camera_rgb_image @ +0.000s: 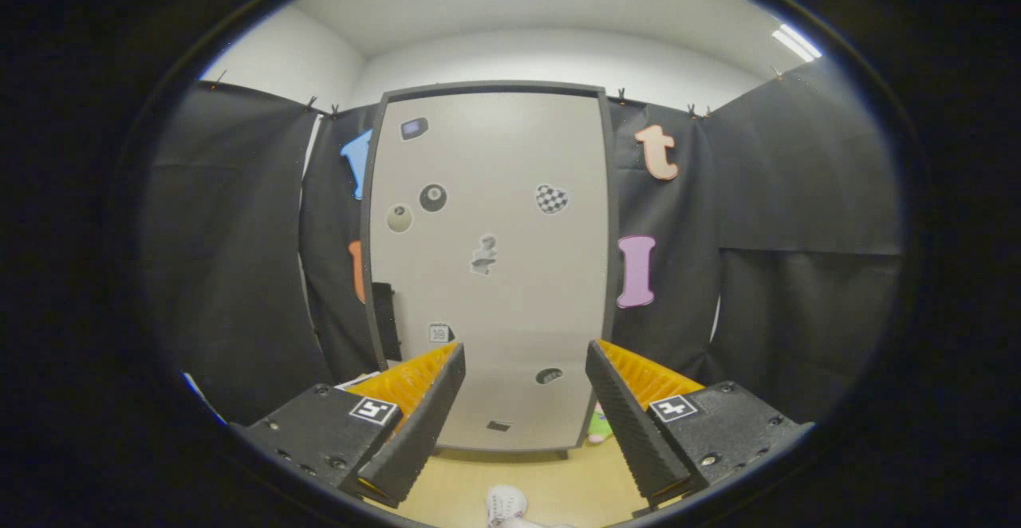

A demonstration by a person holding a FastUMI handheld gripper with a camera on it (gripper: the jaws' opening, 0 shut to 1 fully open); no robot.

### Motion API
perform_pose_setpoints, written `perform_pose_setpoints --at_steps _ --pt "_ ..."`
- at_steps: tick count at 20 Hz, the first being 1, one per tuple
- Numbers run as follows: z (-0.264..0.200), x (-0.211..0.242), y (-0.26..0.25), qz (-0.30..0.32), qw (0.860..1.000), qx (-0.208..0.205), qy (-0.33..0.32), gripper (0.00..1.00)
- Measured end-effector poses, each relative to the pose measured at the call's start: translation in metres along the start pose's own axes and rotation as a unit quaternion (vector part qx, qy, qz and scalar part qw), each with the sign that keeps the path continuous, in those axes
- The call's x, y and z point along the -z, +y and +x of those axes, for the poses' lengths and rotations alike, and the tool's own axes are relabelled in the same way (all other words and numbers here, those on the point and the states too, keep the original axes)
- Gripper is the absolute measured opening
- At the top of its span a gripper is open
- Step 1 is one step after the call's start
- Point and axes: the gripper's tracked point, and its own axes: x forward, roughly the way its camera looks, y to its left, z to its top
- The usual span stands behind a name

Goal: Open the shoe cabinet door, grab the shoes and put them into the shoe cabinet, then close the shoe cabinet door.

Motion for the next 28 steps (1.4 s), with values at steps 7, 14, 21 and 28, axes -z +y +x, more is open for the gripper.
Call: perform_pose_setpoints --at_steps 7,14,21,28 --pt "0.074 0.030 0.094 -0.003 0.999 -0.040 0.013 1.00" --pt "0.148 0.044 0.161 0.005 0.998 -0.053 0.028 1.00" --pt "0.191 0.055 0.173 0.011 0.998 -0.043 0.050 0.86" --pt "0.203 0.061 0.172 0.009 0.999 -0.013 0.052 0.40"
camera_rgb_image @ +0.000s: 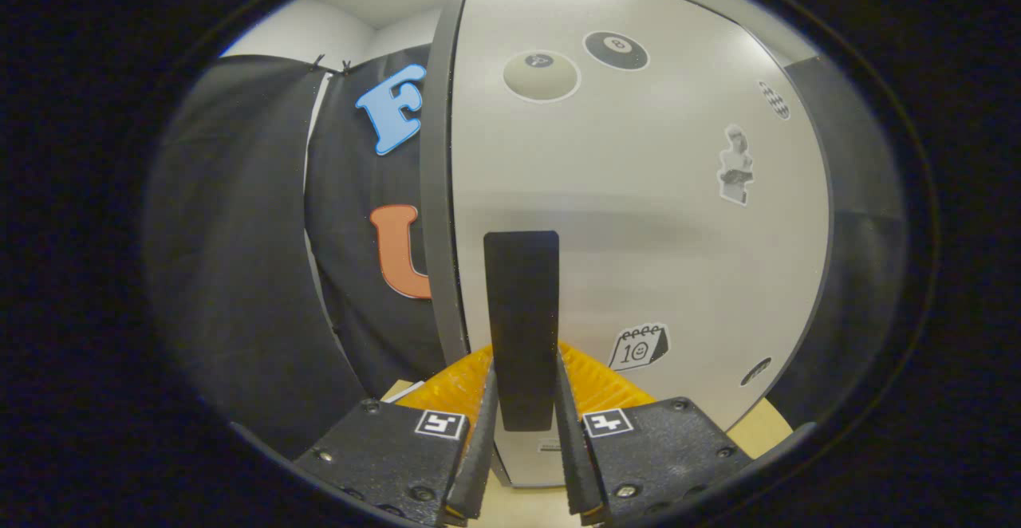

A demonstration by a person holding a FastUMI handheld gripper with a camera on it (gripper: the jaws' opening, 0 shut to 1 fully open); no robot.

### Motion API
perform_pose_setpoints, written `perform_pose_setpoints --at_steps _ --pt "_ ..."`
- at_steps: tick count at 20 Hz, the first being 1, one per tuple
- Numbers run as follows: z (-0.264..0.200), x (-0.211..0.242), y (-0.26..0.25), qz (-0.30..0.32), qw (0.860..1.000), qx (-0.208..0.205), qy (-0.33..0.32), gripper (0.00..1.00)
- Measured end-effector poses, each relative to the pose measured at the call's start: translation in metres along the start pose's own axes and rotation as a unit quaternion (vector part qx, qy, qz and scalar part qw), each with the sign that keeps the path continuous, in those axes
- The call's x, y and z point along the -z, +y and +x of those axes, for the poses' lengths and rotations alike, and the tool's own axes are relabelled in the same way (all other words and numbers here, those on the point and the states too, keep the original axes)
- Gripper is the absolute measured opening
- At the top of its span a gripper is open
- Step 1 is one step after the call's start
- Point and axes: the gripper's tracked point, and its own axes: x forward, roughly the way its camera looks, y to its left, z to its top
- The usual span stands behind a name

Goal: Open the shoe cabinet door, grab the shoes and put them into the shoe cabinet, then close the shoe cabinet door.

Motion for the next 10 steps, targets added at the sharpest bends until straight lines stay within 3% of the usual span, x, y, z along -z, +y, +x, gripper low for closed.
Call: perform_pose_setpoints --at_steps 7,10 --pt "-0.011 0.002 -0.001 0.005 0.999 -0.026 0.023 0.28" --pt "-0.037 0.007 -0.004 -0.003 0.999 -0.042 0.027 0.25"
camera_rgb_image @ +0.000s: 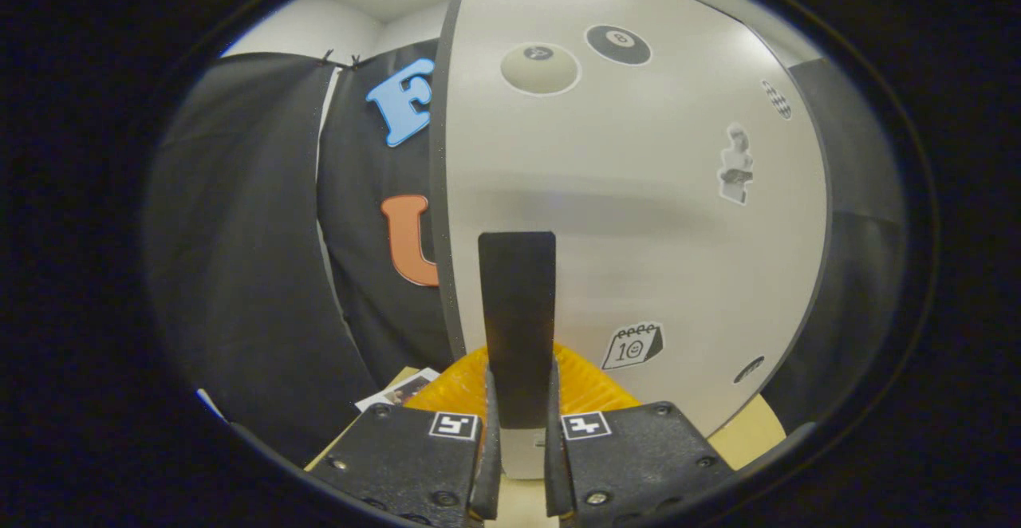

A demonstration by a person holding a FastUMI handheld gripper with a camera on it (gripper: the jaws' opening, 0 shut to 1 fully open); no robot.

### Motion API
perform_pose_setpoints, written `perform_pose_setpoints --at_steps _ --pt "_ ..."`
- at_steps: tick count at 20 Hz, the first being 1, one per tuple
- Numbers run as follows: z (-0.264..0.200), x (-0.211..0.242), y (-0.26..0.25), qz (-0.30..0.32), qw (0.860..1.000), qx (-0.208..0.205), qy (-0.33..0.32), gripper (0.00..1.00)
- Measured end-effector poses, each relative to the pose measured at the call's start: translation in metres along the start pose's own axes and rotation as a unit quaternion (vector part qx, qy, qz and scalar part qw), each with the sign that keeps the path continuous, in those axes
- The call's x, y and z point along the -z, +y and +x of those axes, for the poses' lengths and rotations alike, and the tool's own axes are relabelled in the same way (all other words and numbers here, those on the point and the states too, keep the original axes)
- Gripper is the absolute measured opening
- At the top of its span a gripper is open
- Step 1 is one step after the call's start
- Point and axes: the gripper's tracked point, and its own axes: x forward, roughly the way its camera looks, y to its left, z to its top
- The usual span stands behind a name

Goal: Open the shoe cabinet door, grab the shoes and put them into the shoe cabinet, then close the shoe cabinet door.

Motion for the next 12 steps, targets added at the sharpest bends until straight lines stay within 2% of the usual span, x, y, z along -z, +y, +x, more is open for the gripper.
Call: perform_pose_setpoints --at_steps 12 --pt "-0.138 0.028 -0.046 0.003 0.998 -0.070 0.002 0.23"
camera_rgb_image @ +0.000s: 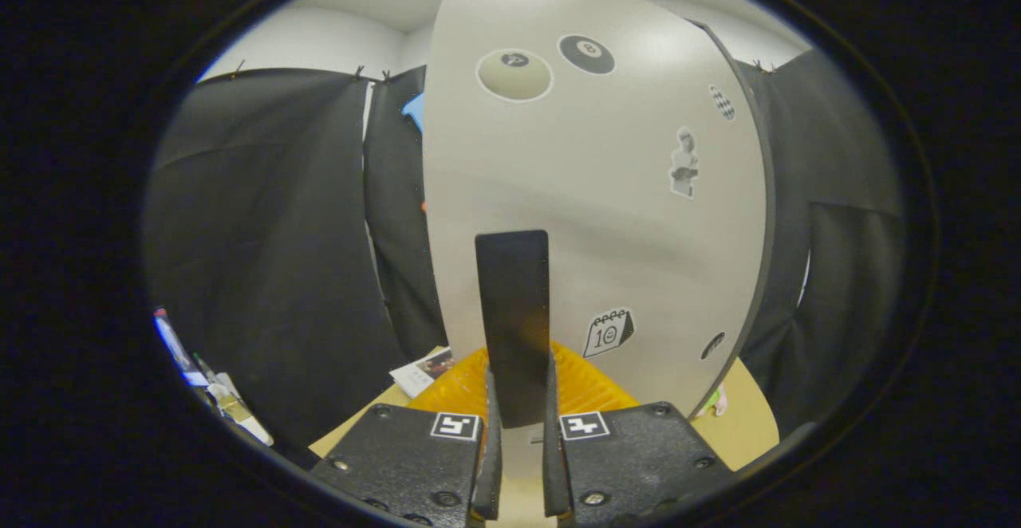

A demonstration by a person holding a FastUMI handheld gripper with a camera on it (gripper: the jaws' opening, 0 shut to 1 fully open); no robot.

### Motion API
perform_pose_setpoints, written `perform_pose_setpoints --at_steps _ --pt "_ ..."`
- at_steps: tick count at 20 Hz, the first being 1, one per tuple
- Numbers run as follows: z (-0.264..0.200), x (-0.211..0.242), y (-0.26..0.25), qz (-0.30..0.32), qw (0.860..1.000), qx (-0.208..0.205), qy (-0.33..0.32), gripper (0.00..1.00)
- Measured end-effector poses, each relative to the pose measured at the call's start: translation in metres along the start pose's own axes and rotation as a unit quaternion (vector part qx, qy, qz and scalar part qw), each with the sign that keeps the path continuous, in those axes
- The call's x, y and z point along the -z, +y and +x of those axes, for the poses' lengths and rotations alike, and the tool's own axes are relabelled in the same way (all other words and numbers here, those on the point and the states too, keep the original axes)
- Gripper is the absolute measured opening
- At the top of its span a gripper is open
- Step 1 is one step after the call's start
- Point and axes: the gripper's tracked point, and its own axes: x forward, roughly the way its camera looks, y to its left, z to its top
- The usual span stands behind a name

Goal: Open the shoe cabinet door, grab the shoes and put them into the shoe cabinet, then close the shoe cabinet door.

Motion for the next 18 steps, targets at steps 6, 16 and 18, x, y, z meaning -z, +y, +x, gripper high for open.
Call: perform_pose_setpoints --at_steps 6,16,18 --pt "-0.065 0.011 -0.041 0.000 0.999 -0.033 0.004 0.23" --pt "-0.162 0.019 -0.140 -0.011 1.000 -0.001 -0.002 0.19" --pt "-0.171 0.020 -0.160 -0.007 1.000 0.012 -0.005 0.15"
